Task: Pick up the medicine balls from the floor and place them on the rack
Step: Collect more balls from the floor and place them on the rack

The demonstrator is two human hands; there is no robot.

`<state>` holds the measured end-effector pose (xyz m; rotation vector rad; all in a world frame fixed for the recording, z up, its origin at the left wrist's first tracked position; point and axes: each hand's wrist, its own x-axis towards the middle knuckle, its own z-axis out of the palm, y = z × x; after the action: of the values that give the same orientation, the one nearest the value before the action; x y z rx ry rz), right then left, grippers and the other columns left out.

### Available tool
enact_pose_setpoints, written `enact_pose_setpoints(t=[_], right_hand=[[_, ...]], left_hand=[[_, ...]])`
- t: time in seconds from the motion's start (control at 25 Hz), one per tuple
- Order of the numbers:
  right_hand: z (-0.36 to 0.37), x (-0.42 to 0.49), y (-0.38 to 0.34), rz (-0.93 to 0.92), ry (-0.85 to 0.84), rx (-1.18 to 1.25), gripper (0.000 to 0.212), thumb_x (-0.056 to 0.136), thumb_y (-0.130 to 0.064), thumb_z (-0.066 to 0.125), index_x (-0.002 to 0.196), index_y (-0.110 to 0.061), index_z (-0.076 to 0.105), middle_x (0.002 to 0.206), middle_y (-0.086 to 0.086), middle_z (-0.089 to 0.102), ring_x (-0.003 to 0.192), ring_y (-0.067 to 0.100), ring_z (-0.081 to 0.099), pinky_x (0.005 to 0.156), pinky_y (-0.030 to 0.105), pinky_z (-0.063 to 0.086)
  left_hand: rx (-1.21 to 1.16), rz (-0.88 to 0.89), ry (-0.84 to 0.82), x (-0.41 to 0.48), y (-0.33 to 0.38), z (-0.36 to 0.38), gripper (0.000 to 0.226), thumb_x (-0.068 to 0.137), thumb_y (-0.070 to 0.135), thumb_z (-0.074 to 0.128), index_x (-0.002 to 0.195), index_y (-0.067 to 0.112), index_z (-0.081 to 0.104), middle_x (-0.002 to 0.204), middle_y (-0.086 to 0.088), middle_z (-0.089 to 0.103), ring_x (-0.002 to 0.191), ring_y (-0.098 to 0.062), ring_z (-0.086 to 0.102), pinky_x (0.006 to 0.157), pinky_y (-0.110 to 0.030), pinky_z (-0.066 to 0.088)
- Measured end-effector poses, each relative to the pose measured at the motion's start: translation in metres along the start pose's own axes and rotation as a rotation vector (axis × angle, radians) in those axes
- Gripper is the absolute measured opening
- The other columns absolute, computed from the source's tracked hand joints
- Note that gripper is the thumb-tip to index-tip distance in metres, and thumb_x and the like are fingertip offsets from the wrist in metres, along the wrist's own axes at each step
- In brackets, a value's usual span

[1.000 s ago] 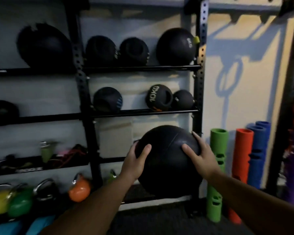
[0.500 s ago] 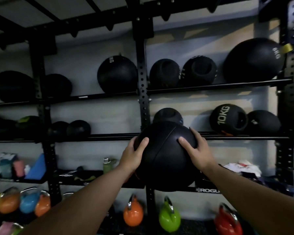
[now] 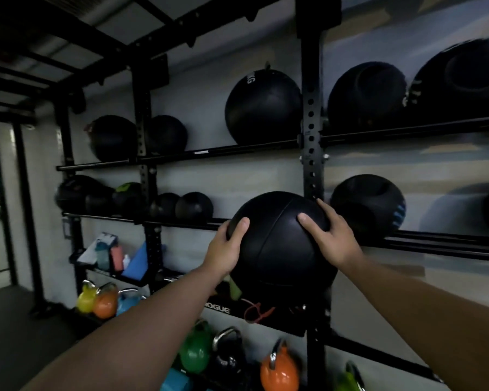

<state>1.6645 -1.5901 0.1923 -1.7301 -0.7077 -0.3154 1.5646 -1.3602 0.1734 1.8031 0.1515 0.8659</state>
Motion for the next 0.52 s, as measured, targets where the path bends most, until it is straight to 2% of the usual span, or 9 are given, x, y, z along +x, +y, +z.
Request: enact_pose_setpoints(t=[0.08, 0.16, 0.32, 0.36, 0.48, 0.52], right_hand=[[0.014, 0.036, 0.005, -0.02, -0.033, 0.02, 0.116, 0.063, -0.096, 0.062, 0.16, -0.037, 0.038, 0.155, 0.007, 0.045, 0.144, 0.03, 0.045, 0.12, 0.041, 0.035], [0.027, 0.071, 0.012, -0.049, -0.048, 0.035, 0.112, 0.067, -0.093, 0.064, 0.16, -0.035, 0.039, 0.156, 0.009, 0.044, 0.144, 0.03, 0.045, 0.119, 0.037, 0.034], [0.059, 0.13, 0.034, -0.061, -0.058, 0.047, 0.121, 0.058, -0.097, 0.061, 0.159, -0.033, 0.042, 0.155, 0.007, 0.049, 0.142, 0.027, 0.049, 0.118, 0.039, 0.037], [0.067, 0.145, 0.04, -0.058, -0.049, 0.057, 0.119, 0.06, -0.095, 0.064, 0.159, -0.032, 0.043, 0.155, 0.006, 0.05, 0.142, 0.026, 0.05, 0.116, 0.036, 0.038], [0.091, 0.198, 0.054, -0.062, -0.025, 0.096, 0.097, 0.079, -0.074, 0.073, 0.159, -0.027, 0.044, 0.154, 0.005, 0.052, 0.139, 0.024, 0.051, 0.11, 0.031, 0.039], [0.103, 0.219, 0.059, -0.068, -0.018, 0.087, 0.101, 0.076, -0.078, 0.073, 0.159, -0.028, 0.044, 0.154, 0.004, 0.053, 0.139, 0.023, 0.052, 0.113, 0.033, 0.04]], left_hand=[[0.007, -0.016, 0.048, 0.03, -0.001, -0.002, 0.079, 0.079, 0.086, 0.055, 0.135, 0.031, 0.061, 0.122, 0.014, 0.066, 0.119, -0.011, 0.06, 0.096, -0.027, 0.043], [0.016, -0.019, 0.088, 0.061, -0.008, -0.003, 0.088, 0.072, 0.091, 0.058, 0.137, 0.031, 0.061, 0.125, 0.011, 0.067, 0.121, -0.014, 0.061, 0.102, -0.032, 0.045], [0.058, -0.01, 0.105, 0.119, -0.031, -0.004, 0.095, 0.064, 0.092, 0.055, 0.138, 0.033, 0.061, 0.129, 0.009, 0.067, 0.12, -0.013, 0.061, 0.097, -0.028, 0.042], [0.057, -0.005, 0.099, 0.137, -0.038, -0.005, 0.095, 0.063, 0.093, 0.055, 0.137, 0.034, 0.062, 0.129, 0.008, 0.068, 0.12, -0.014, 0.062, 0.097, -0.028, 0.043], [0.061, 0.009, 0.091, 0.195, -0.06, -0.004, 0.093, 0.062, 0.094, 0.054, 0.133, 0.035, 0.066, 0.126, 0.008, 0.07, 0.118, -0.014, 0.063, 0.101, -0.032, 0.047], [0.055, 0.001, 0.086, 0.218, -0.071, -0.006, 0.093, 0.062, 0.095, 0.054, 0.132, 0.035, 0.067, 0.125, 0.008, 0.071, 0.117, -0.014, 0.064, 0.1, -0.032, 0.048]])
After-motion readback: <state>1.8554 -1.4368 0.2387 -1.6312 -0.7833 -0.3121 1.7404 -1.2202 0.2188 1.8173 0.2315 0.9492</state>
